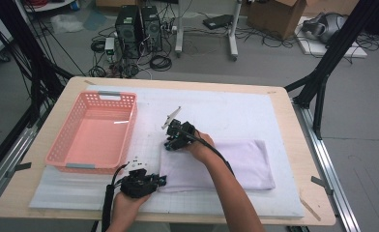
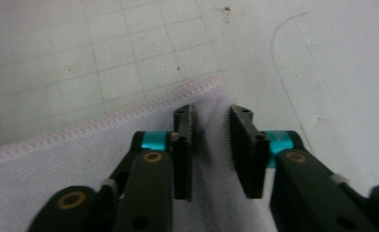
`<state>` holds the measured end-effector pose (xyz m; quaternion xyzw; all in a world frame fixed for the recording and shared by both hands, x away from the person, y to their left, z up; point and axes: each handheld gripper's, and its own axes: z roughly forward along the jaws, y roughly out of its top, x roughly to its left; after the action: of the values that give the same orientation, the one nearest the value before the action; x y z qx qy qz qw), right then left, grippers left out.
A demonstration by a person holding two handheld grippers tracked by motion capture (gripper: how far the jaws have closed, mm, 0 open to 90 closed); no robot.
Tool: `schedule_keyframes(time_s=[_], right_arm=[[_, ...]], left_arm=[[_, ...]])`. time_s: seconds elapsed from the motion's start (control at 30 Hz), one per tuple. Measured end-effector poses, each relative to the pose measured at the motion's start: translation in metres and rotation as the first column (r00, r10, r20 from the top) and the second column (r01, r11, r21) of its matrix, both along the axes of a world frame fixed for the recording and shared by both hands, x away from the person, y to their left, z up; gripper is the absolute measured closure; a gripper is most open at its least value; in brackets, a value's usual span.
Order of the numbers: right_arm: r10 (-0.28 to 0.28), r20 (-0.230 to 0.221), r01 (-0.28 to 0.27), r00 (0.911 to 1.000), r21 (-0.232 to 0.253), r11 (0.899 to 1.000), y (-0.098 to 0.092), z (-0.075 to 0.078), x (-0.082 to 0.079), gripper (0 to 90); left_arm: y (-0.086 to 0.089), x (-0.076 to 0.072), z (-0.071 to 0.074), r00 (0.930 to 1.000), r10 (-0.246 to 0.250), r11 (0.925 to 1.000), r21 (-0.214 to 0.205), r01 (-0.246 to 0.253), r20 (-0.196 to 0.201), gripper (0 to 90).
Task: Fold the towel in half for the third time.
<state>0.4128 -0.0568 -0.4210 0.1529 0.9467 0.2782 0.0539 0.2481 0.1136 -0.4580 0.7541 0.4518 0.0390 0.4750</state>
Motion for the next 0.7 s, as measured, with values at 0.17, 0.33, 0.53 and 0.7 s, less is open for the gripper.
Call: schedule_keyframes(time_s=[0.17,0.33,0.53,0.7], right_arm=[[-0.005,0.007,0.005,1.0,0.012,1.0,0.0,0.002,0.0,84.1],[-0.015,0.038,0.011,0.9992,0.086,0.996,0.0,0.011,-0.003,84.7],[-0.024,0.093,0.003,0.9954,0.218,0.976,-0.005,0.029,-0.008,84.6],[-0.029,0.15,-0.014,0.9883,0.276,0.961,-0.016,0.047,-0.014,84.6]], left_arm=[[0.003,0.0,0.001,0.9999,0.008,0.9999,-0.011,-0.008,-0.012,80.3],[0.014,-0.001,0.012,0.9997,0.023,0.9985,-0.049,-0.023,0.002,80.9],[0.029,-0.001,0.038,0.9975,0.037,0.99,-0.138,-0.028,0.06,81.1],[0.023,0.0,0.051,0.9955,0.013,0.9867,-0.163,0.002,0.094,81.1]])
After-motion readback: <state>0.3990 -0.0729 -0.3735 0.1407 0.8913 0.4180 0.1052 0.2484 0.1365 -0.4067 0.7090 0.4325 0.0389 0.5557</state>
